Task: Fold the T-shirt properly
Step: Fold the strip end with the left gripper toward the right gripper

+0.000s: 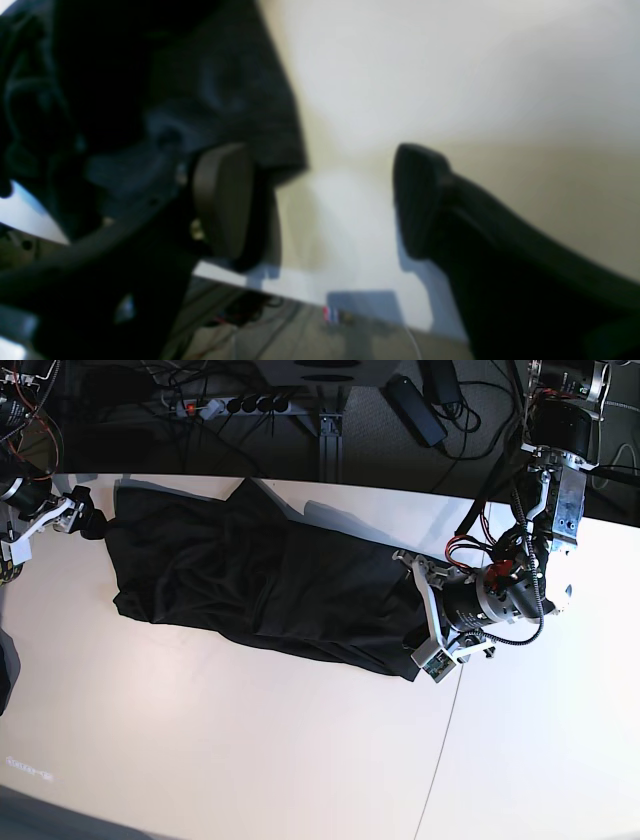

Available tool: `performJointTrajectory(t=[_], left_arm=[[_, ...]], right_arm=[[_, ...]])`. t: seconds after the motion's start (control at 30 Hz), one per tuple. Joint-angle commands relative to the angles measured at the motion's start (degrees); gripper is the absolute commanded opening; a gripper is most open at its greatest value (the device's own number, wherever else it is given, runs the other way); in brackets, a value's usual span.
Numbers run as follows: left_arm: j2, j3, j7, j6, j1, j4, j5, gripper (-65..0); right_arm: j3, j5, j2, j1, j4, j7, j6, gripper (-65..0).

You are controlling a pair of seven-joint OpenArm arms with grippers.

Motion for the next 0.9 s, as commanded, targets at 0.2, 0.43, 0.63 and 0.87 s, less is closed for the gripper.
performJointTrajectory(t=[0.2, 0.43, 0.63, 0.87], left_arm=[[-4.11, -0.39, -1.77, 0.74, -1.11, 1.01, -0.46, -25.9], [-5.22, -0.37, -1.38, 0.92, -1.07, 1.01, -0.87, -25.9], [-5.81, -0.37, -1.14, 0.94, -1.09, 1.01, -0.9, -25.9], [-5.81, -0.39, -1.14, 0.96, -1.07, 0.9, -0.55, -26.1]], right_arm=[[-7.37, 0.17, -3.65, 3.52, 0.57, -1.03, 2.69, -20.7], [-9.79, -0.09, -10.38, 7.23, 0.59, -1.57, 2.69, -20.7], [-9.75, -1.57, -12.33, 7.45, 0.59, -1.11, 2.71, -28.2], [-9.35, -8.48, -11.63, 7.74, 0.59, 7.08, 2.69, -65.0]])
